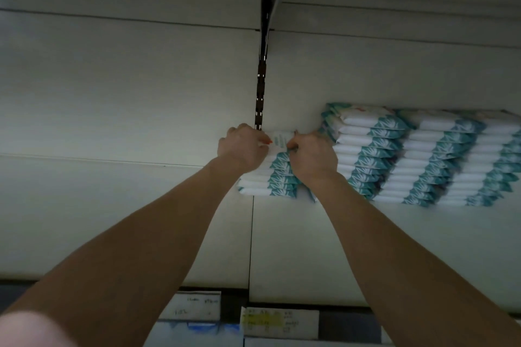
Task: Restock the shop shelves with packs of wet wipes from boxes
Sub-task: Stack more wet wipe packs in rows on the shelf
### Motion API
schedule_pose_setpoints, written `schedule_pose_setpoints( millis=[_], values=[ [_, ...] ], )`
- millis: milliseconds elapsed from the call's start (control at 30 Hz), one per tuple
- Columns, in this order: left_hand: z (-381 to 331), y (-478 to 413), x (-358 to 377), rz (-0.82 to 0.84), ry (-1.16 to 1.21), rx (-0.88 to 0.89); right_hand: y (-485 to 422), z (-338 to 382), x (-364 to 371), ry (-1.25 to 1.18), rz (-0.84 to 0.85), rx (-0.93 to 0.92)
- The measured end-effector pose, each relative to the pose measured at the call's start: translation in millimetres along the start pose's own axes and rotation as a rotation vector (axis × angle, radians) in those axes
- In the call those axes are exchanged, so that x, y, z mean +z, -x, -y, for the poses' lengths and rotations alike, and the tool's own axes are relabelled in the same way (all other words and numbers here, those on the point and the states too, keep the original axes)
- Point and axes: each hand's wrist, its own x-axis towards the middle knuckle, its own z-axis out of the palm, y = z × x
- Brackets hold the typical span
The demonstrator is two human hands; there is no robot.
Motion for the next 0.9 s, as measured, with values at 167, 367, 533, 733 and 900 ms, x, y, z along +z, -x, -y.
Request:
schedule_pose_setpoints(
  millis=[167,367,533,733,900],
  values=[
    [-3.1,2.1,0.5,0.005,-0.092,-0.001,0.3,1.7,-3.1,0.031,0.023,0.035],
    [1.2,10.2,1.3,-0.103,0.069,-0.060,3.2,11.2,-8.9,-0.041,0.002,0.012],
    [5.7,24.4,-2.3,-0.213,0.316,-0.207,13.1,28.9,-5.0,-0.371,-0.077,0.036],
    [-3.3,57.2,-14.9,-0.298,0.803,-0.457,49.8,48.3,2.3,-0.626,-0.040,0.059],
    [-6.1,104.8,-14.7,-0.428,1.132,-0.707,88.8,51.0,-1.0,-0.722,0.066,-0.049]
  ],
)
